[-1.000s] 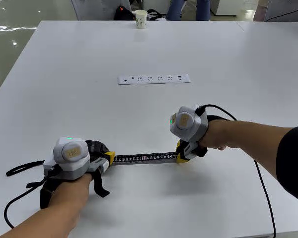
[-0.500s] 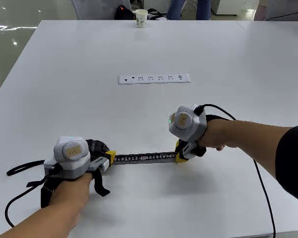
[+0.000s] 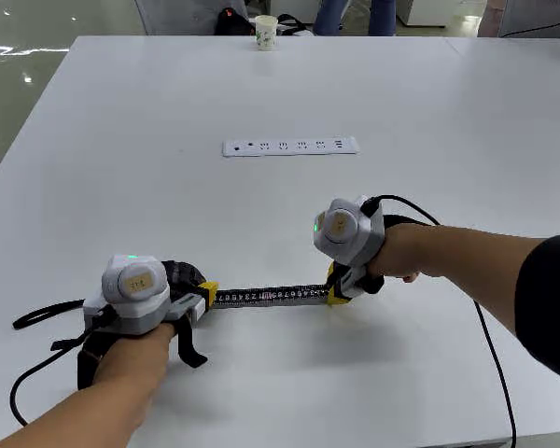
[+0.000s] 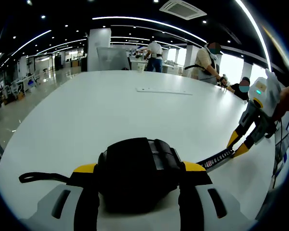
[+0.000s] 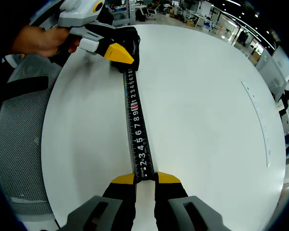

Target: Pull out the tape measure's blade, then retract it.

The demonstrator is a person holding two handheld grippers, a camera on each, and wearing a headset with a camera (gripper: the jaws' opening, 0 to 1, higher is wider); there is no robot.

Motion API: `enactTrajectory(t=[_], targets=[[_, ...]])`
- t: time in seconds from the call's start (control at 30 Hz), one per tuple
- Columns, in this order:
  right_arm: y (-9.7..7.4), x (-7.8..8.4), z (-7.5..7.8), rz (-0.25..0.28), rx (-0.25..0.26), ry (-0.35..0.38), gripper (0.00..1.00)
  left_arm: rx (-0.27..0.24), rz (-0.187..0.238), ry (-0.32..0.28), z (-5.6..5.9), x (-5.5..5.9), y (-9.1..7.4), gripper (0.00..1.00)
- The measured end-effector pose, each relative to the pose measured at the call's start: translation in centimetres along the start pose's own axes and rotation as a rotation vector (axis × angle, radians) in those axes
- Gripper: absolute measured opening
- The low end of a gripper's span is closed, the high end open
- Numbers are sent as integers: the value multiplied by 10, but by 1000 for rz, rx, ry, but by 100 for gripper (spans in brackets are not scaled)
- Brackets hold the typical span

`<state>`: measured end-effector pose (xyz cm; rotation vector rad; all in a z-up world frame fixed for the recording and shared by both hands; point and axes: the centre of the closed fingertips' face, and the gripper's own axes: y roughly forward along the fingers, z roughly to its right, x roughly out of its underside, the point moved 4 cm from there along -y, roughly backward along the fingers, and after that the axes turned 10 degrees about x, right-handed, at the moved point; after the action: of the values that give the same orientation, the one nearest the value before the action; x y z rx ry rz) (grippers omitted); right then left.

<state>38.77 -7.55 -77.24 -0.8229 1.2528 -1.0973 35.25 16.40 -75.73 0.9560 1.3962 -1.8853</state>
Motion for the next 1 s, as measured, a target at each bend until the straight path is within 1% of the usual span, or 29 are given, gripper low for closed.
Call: enactTrajectory(t=[0.7,1.0], targets=[[2,-6,-1,1,2,13,11,-1,-1,-1,1,0,-1,62],[2,-8,-2,12,2,18,11,-2,-1,-1,1,0,-1,62]])
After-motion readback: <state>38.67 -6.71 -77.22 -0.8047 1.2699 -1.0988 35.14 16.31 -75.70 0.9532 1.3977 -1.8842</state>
